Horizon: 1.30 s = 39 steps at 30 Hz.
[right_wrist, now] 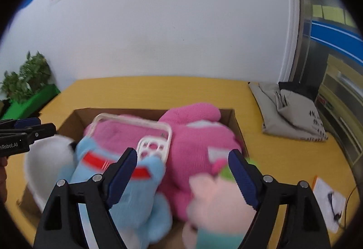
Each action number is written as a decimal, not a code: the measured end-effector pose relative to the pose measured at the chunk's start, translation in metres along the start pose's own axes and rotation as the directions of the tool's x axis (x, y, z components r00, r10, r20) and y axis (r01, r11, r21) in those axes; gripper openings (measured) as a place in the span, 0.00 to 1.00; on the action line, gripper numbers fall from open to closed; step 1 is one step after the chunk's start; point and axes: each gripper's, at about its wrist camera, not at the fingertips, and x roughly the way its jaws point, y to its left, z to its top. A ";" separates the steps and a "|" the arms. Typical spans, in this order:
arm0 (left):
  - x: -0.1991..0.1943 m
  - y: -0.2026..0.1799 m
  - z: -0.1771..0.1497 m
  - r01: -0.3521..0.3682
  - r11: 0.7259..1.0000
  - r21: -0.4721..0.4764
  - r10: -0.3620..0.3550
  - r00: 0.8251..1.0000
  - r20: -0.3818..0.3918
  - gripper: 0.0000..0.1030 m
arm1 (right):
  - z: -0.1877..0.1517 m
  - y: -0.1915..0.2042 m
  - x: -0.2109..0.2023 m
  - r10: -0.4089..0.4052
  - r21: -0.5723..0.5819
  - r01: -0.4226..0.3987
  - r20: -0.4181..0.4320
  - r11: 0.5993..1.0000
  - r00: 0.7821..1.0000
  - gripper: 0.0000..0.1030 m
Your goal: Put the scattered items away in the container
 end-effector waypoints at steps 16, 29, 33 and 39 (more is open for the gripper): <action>0.004 0.001 -0.131 -0.025 1.000 0.008 0.026 0.986 -0.164 0.71 | -0.119 0.032 -0.006 -0.065 -0.018 0.063 -0.232 0.998 0.971 0.77; -0.088 -0.008 -0.179 -0.050 0.997 -0.061 0.050 0.999 -0.012 0.84 | -0.166 0.037 -0.102 -0.090 0.078 0.096 -0.075 0.992 0.993 0.78; -0.130 -0.025 -0.169 -0.086 0.994 -0.073 0.094 0.989 0.113 0.98 | -0.145 0.034 -0.136 -0.112 0.081 0.108 0.045 0.991 0.993 0.79; -0.154 -0.043 -0.167 -0.088 0.992 -0.095 0.102 0.983 0.152 1.00 | -0.139 0.040 -0.165 -0.132 0.039 0.129 0.099 0.991 0.986 0.80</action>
